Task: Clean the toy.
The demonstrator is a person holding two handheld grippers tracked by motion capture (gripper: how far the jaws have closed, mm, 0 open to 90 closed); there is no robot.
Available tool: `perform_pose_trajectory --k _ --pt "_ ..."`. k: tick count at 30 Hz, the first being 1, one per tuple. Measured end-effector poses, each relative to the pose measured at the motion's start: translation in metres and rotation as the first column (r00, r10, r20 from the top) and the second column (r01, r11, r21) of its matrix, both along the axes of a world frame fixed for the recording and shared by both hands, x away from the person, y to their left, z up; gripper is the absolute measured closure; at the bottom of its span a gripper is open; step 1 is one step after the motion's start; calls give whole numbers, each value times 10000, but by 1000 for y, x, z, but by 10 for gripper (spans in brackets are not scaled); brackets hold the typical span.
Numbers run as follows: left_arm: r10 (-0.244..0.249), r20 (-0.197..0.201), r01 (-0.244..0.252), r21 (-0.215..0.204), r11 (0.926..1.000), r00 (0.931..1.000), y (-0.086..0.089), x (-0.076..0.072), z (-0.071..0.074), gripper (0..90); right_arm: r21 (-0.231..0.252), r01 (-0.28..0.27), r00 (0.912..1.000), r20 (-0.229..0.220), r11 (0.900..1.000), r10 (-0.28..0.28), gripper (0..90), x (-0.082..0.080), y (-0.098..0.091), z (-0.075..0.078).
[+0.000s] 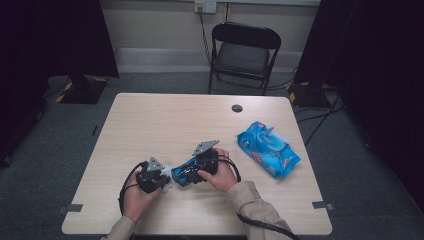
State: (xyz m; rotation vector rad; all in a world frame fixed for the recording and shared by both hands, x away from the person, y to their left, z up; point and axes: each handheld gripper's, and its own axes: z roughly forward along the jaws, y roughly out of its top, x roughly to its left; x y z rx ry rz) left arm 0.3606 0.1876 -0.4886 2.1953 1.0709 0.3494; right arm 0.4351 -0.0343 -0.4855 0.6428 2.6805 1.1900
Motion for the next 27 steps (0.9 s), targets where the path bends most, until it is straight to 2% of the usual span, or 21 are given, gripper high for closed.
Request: perform_pose_trajectory --k 5,20,24,27 --pt "-34 -113 33 -142 9999 9999 -1 -3 0 860 -7 7 10000 -1 10000 -7 80 0 0 0" --pt "-441 -300 441 -19 9990 9986 -9 -16 2 862 -13 -6 10000 -11 10000 6 80 0 0 0" --pt "-553 -472 543 -229 9983 9974 -10 -18 2 863 -19 -11 10000 -3 10000 11 80 0 0 0" --pt "-719 -411 718 -34 9974 9966 -14 -21 3 863 -40 -18 10000 -18 10000 18 80 1 0 0"
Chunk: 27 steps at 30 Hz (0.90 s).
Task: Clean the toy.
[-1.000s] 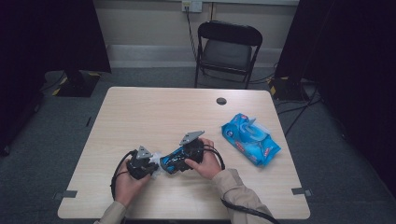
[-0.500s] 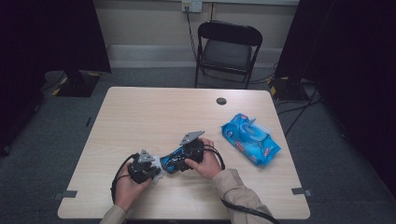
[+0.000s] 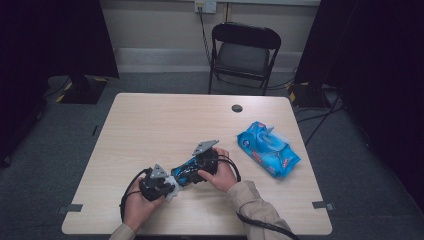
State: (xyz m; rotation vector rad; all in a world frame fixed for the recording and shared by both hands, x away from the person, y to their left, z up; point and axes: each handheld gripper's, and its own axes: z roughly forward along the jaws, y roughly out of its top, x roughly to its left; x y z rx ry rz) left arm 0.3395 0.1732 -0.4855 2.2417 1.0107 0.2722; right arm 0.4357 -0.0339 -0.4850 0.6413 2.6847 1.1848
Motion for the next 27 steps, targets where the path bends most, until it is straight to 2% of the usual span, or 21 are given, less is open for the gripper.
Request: perform_pose_trajectory --k 5,10,13,18,21,25,27 --pt "-131 -121 130 -94 9999 9998 -4 -3 0 864 11 4 10000 11 10000 -4 80 0 0 0" --pt "-393 -199 393 5 9992 9990 -11 -6 2 864 -2 -2 10000 10 10000 2 80 0 0 0" --pt "-578 -322 574 -134 9983 9978 -15 -8 2 864 13 8 10000 13 10000 -8 80 0 0 0" --pt "-817 -303 812 -177 9965 9962 -23 -11 2 864 24 22 10000 12 10000 -22 80 0 0 0" --pt "-999 -420 985 -359 9945 9941 -28 -13 3 864 25 19 10000 23 10000 -19 80 0 0 0" --pt "-1354 -425 1337 -403 9902 9899 -36 -16 6 864 19 12 10000 6 10000 -12 80 0 0 0" --pt "-1449 -308 1432 -513 9884 9890 -39 -18 9 864 14 10 10000 9 10000 -10 80 0 0 0"
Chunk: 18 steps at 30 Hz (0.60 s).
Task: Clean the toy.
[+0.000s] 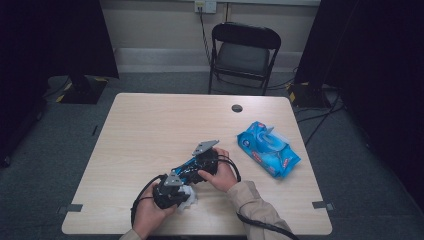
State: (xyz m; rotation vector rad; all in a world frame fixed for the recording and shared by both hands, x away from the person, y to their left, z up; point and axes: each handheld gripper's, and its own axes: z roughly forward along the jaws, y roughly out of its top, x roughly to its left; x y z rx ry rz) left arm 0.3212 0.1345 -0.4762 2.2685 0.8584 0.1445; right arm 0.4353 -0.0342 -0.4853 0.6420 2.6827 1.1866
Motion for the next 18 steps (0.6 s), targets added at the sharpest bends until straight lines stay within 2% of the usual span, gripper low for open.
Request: perform_pose_trajectory --k 8,10,15,18 --pt "-220 488 237 -356 9991 9986 -2 -4 22 863 18 7 10000 -6 10000 -7 80 0 0 0" --pt "-159 600 193 -571 9982 9981 0 -4 28 863 19 -2 10000 0 10000 2 80 0 0 0" --pt "-9 821 56 -570 9984 9966 7 -1 38 863 21 -2 10000 -2 10000 2 80 0 0 0" --pt "235 833 -176 -708 9973 9962 14 2 42 863 29 13 10000 -17 10000 -13 80 0 0 0"
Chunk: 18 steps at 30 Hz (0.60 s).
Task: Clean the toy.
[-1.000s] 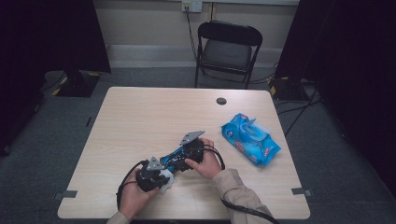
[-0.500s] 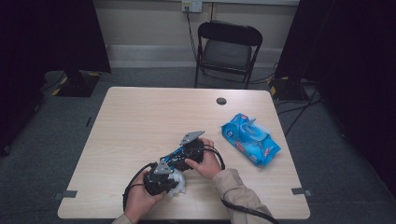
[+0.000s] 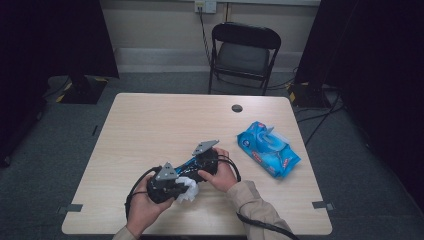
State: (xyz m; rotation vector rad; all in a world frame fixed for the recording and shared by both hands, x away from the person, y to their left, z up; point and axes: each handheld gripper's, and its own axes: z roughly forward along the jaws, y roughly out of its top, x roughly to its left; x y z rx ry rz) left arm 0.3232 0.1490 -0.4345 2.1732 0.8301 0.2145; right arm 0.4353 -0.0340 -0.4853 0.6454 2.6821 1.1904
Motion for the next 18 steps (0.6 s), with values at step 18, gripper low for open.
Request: perform_pose_trajectory --k 18 --pt "1622 488 -1615 -177 9867 9855 56 21 7 863 52 0 10000 28 10000 -1 80 0 0 0"
